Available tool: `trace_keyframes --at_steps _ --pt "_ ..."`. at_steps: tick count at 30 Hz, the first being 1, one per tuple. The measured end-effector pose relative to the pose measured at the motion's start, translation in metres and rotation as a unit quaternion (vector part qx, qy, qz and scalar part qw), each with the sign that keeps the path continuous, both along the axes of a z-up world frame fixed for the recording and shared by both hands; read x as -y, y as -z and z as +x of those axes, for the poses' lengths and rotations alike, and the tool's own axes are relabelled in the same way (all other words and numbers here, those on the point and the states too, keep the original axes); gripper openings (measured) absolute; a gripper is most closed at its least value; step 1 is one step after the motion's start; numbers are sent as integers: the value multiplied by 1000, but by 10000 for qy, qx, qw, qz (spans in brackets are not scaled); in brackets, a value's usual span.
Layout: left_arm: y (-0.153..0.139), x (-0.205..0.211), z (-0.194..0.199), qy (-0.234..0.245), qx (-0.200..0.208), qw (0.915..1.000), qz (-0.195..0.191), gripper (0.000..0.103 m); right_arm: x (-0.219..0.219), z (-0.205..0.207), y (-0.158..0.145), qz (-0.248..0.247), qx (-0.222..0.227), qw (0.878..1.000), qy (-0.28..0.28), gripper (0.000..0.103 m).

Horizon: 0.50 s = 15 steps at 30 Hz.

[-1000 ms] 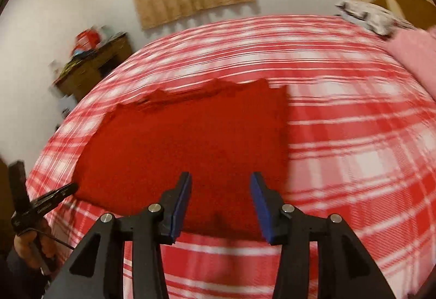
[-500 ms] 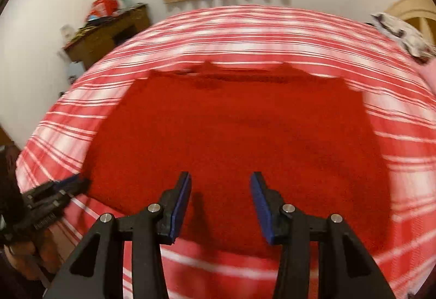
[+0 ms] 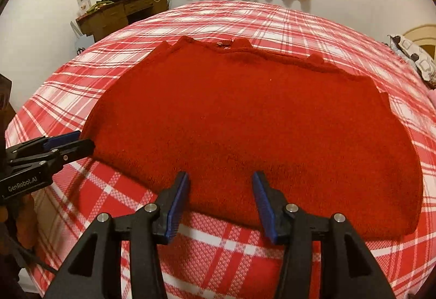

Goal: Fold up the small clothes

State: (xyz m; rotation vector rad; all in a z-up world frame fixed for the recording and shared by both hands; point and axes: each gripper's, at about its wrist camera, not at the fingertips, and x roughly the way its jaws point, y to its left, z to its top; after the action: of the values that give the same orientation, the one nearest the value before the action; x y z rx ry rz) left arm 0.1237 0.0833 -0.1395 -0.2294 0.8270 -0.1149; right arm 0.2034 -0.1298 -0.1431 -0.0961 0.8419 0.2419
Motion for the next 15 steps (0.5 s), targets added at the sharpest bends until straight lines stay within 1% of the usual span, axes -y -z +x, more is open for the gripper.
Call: trace_keyframes --at_steps 1,5,6,8,9,11,14,15 --pt "0 -1 -2 -11 -8 10000 22 56 1 0 0 15 -13 10000 -27 50" --pt "-8 -13 -13 -45 84 9998 160 56 -4 -6 -3 -139 -21 9999 -67 50" --pt "-11 -18 -14 -88 126 9997 186 58 -4 -7 -4 -141 -11 9999 -62 50" --pt "-18 -31 -13 -195 250 9993 180 72 -8 -15 -9 -118 104 9998 -142 50" --pt "-21 -38 -10 -264 293 9990 195 74 -12 -18 -12 -115 178 9994 -260 50" --pt "-23 -49 -3 -346 345 9986 192 75 -26 -26 -16 -219 342 9976 -557 50" --pt "-25 -59 10 -372 408 9984 155 75 -47 -27 -14 -492 385 9944 -853 50" --pt "-25 -62 15 -349 414 9985 85 75 -54 -27 -14 -578 415 9931 -930 50"
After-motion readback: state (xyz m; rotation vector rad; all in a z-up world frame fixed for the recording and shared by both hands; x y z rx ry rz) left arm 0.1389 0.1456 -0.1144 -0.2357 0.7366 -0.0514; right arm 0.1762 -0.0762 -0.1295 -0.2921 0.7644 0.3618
